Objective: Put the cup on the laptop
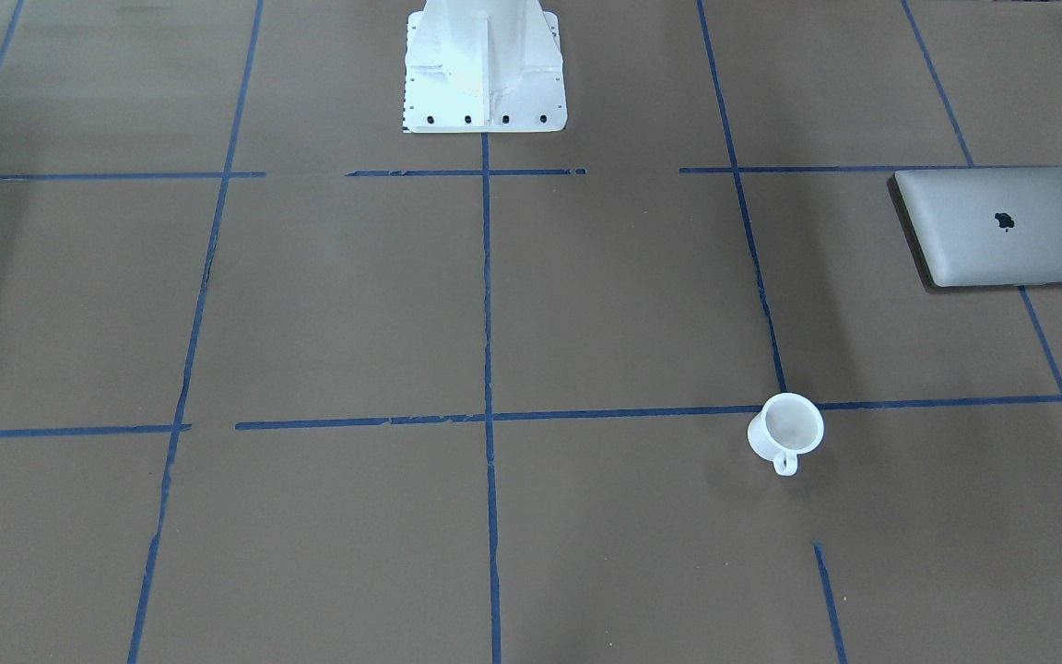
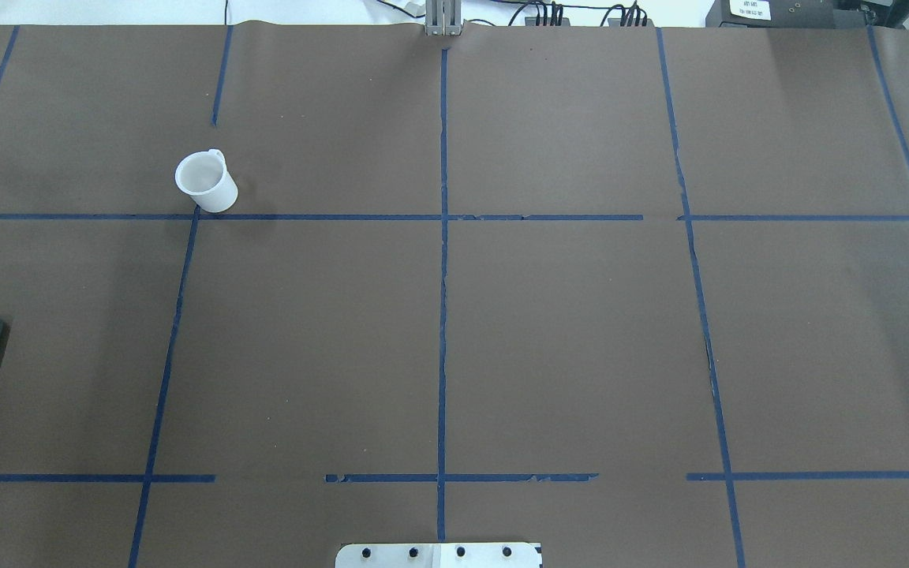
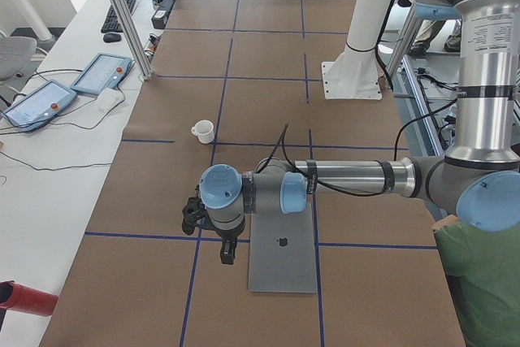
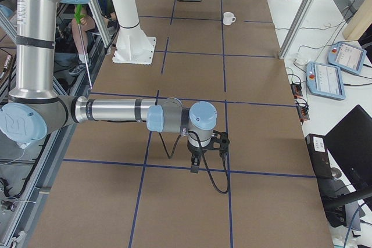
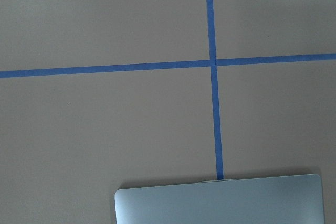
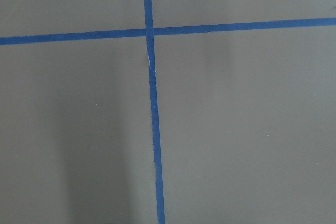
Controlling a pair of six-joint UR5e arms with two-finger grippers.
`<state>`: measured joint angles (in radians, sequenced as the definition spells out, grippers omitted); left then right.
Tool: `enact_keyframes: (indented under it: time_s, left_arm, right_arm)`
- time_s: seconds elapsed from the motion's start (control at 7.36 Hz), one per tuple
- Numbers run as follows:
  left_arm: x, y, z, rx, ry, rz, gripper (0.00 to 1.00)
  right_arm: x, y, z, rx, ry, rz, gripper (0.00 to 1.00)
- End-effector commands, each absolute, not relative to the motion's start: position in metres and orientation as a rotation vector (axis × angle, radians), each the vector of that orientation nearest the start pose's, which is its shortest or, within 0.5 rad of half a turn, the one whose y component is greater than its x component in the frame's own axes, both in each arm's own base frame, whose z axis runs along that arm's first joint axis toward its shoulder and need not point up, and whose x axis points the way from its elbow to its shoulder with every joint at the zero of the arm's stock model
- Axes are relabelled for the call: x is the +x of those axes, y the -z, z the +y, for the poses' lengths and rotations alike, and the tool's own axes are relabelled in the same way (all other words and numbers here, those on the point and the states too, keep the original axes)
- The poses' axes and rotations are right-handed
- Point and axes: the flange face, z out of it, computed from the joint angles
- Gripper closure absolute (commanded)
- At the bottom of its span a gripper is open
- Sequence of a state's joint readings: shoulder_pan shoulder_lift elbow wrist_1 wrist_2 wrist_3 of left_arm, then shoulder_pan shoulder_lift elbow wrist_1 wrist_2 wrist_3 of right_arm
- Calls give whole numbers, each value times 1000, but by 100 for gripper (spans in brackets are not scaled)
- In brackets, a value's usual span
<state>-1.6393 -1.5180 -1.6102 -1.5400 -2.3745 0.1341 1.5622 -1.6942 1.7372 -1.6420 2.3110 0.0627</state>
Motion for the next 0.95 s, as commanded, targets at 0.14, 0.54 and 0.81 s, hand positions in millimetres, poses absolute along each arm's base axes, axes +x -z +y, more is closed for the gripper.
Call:
enact_keyframes:
  time_s: [0.14,0.54,0.81]
  left_arm:
    - [-76,-656,-471,37,-72,810,0]
    - [-25,-548,-533,114,-80,817,0]
    - [66,-448,-558,90,-82,860,0]
  right_arm:
    - [63,-644,-438,-54,-63,-738,0]
    - [62,-644,-438,-53,-61,-740,0]
    - [62,-644,-438,-54,-61,-740,0]
